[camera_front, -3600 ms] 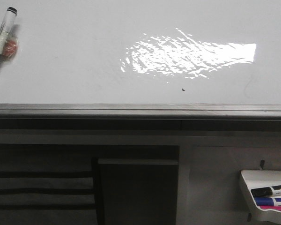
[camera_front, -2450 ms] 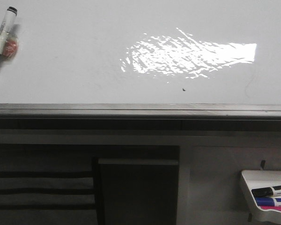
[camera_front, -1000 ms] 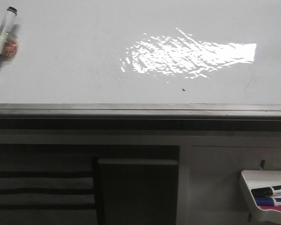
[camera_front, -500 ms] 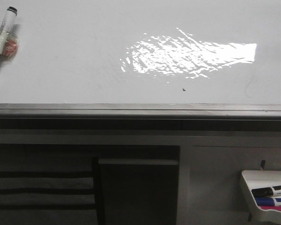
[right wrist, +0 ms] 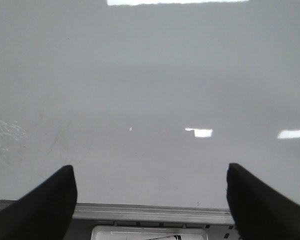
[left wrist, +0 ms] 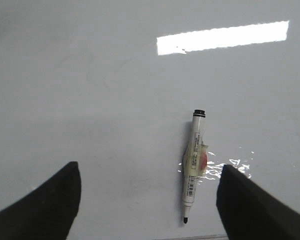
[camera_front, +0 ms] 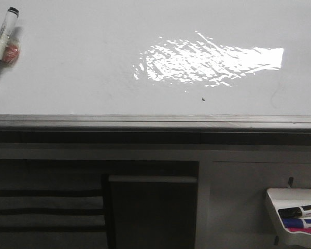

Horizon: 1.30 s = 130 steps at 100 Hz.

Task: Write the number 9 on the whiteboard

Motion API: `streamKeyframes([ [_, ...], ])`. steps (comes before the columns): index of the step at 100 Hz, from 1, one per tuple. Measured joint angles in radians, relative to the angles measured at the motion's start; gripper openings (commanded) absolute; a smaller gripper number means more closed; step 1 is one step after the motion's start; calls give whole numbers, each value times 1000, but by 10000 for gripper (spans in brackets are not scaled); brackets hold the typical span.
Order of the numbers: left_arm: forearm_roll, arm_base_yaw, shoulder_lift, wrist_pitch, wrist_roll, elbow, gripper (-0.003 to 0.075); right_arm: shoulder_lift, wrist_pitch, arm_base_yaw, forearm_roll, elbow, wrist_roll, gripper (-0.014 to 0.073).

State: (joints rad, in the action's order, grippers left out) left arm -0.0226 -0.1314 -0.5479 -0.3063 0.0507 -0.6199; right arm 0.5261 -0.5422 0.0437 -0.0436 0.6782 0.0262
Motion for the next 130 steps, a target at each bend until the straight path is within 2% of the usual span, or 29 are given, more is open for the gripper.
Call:
streamKeyframes([
  [22,-9,0,-30,29,0,0,438,0,0,0,0,0,0,547],
  [44,28,0,-195,3,5,-6,438,0,0,0,23,0,0,547],
  [70,46,-89,-407,16,20,-26,438,0,0,0,34,0,0,547],
  [100,57,-105,-632,218,24,-27,438,0,0,0,36,0,0,547],
  [130,109,-105,-758,405,24,-27,419,0,0,0,36,0,0,547],
])
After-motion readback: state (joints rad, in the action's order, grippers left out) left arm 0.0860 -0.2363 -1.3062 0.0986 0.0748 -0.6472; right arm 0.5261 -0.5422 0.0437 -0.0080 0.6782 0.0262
